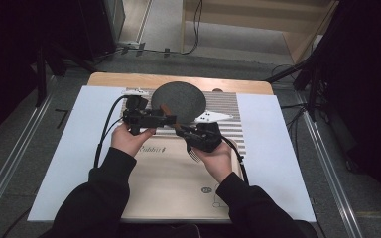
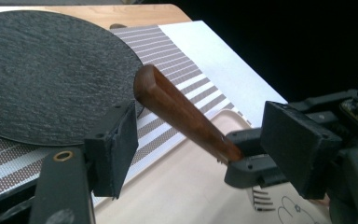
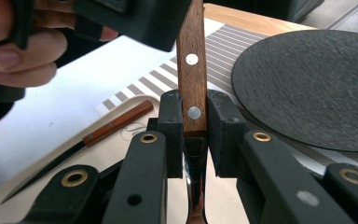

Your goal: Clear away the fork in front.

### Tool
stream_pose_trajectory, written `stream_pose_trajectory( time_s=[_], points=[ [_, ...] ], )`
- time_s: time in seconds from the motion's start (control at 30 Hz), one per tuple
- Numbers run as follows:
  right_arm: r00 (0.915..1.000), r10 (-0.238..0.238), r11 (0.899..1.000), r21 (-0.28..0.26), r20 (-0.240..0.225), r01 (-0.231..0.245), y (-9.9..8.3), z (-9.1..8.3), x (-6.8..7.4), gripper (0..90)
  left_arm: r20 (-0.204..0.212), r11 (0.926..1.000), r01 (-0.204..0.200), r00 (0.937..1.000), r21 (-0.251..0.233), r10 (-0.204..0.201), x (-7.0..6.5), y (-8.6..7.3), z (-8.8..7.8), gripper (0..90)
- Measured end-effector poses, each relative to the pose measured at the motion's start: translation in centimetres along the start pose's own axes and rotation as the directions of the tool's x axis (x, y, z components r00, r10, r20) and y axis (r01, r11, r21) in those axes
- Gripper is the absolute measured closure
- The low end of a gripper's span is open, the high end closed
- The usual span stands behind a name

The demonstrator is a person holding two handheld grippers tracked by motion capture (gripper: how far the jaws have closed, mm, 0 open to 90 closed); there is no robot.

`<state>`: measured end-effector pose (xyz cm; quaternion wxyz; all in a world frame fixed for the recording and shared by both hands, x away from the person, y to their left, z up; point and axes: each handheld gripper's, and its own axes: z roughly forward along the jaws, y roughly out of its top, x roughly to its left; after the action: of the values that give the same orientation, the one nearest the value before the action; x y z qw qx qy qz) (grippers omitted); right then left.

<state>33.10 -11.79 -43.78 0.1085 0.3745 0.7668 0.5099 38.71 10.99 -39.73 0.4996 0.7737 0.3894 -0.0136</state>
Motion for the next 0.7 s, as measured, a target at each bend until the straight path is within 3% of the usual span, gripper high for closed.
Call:
stream_pose_trajectory(
  time_s=[0.37,0.53,0.7],
  points=[
    [0.9993,-0.019,1.0,-0.024,-0.031,0.018,-0.2,0.3,0.8,75.2,-0.007,0.9998,-0.002,1.0,-0.018,0.002,-0.2,-0.3,0.2,32.2],
    [0.9991,-0.023,0.999,-0.04,-0.036,0.021,-0.2,0.4,0.9,75.2,0.022,0.9978,0.059,0.9981,-0.032,-0.058,0.3,-0.6,0.2,41.9],
    [0.9987,-0.041,0.998,-0.044,-0.03,0.039,-0.3,0.5,1.2,75.2,0.031,0.9965,0.081,0.9963,-0.019,-0.081,0.6,-0.7,0.4,47.1]
  ],
)
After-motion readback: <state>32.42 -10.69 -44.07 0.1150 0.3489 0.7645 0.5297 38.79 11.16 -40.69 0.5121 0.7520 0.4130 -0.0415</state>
